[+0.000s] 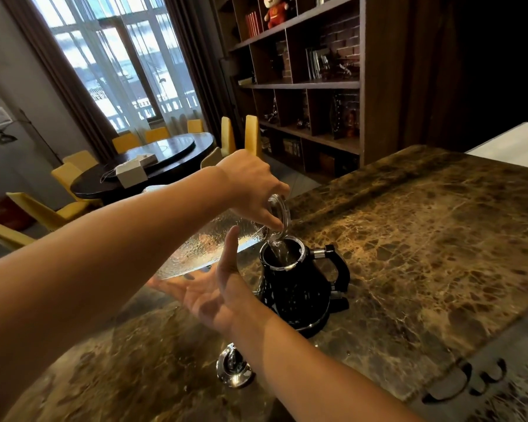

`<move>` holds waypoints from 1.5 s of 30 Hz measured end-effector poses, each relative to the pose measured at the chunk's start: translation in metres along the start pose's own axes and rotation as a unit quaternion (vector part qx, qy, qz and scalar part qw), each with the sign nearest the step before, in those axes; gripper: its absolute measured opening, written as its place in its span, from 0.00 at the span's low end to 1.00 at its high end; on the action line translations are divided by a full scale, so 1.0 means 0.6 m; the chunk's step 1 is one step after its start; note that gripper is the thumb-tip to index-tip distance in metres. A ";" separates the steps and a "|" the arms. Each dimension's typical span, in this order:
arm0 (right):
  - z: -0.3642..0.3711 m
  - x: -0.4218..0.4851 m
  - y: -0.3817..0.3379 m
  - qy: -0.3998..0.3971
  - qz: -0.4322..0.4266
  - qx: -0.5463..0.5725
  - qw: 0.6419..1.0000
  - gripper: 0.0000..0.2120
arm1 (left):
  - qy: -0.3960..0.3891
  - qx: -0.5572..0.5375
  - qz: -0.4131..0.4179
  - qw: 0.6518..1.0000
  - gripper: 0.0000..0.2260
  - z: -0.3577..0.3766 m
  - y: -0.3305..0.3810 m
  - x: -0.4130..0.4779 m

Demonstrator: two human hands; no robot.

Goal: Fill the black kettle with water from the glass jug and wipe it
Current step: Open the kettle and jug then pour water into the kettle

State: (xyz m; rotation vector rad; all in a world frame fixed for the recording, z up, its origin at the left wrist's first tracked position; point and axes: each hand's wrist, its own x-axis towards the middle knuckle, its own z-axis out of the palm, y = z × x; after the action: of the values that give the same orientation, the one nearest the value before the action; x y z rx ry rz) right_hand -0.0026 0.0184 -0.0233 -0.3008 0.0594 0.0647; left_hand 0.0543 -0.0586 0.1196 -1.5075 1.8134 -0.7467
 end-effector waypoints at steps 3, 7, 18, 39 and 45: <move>-0.003 0.000 -0.005 -0.019 -0.001 -0.002 1.000 0.74 | -0.004 0.006 0.001 1.000 0.41 -0.004 -0.002 0.000; -0.006 0.004 -0.007 -0.030 0.004 -0.028 0.999 0.64 | -0.002 0.008 0.004 1.000 0.41 -0.006 -0.005 -0.001; -0.002 0.009 -0.020 -0.034 0.014 -0.040 0.999 0.61 | 0.001 0.019 -0.001 1.000 0.39 -0.017 -0.010 0.002; 0.013 0.003 -0.007 0.006 -0.049 -0.103 0.993 0.83 | -0.007 0.039 0.033 0.999 0.39 -0.031 -0.007 0.007; 0.050 0.000 -0.016 0.052 -0.104 -0.027 0.993 0.83 | -0.002 0.033 0.030 0.999 0.38 -0.041 -0.007 0.009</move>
State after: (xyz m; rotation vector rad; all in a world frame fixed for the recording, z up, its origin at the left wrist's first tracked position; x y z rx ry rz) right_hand -0.0004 0.0179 0.0080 -0.3632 0.1301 -0.1570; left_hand 0.0371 -0.0644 0.1374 -1.4053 1.8061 -0.7661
